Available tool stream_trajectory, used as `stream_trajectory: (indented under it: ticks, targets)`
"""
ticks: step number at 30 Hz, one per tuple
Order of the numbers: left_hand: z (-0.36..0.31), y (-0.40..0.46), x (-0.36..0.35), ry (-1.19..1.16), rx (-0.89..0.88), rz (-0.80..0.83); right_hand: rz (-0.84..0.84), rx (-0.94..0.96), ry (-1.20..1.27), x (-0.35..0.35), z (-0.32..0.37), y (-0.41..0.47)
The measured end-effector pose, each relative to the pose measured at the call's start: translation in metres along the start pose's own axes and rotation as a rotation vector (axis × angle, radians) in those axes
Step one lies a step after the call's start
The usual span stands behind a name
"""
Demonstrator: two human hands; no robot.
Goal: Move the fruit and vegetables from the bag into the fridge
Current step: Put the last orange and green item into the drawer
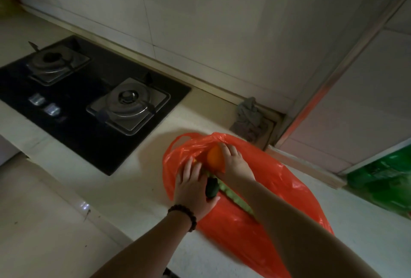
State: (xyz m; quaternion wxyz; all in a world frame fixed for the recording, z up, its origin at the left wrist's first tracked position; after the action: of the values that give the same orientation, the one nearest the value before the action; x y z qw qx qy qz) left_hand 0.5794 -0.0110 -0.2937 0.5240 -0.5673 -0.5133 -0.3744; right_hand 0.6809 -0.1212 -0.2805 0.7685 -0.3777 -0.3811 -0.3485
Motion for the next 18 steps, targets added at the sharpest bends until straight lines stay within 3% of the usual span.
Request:
stream_trajectory:
  ticks: [6,13,18]
  targets:
    - [0.012,-0.004,0.023,-0.426,-0.023,-0.094,-0.151,-0.007,0.204,0.032,0.003,-0.031]
    - [0.018,-0.012,0.071,-0.574,-0.066,-0.275,-0.314,0.058,0.324,0.076,0.017,-0.069]
    - [0.025,-0.032,0.105,-0.652,-0.002,-0.413,-0.319,0.217,0.325,0.092,0.045,-0.087]
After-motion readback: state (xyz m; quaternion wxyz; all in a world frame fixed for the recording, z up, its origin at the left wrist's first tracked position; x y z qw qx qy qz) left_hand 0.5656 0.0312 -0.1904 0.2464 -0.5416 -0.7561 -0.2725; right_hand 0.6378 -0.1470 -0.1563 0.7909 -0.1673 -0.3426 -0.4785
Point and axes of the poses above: each hand's wrist, its own y-axis towards the middle knuckle, its own x-axis out of the back of the hand, z = x × y, the point moved 2 cm from there along y, towards the middle knuckle, and after that the axes turned 7 degrees about z, right-handed, at the moved point
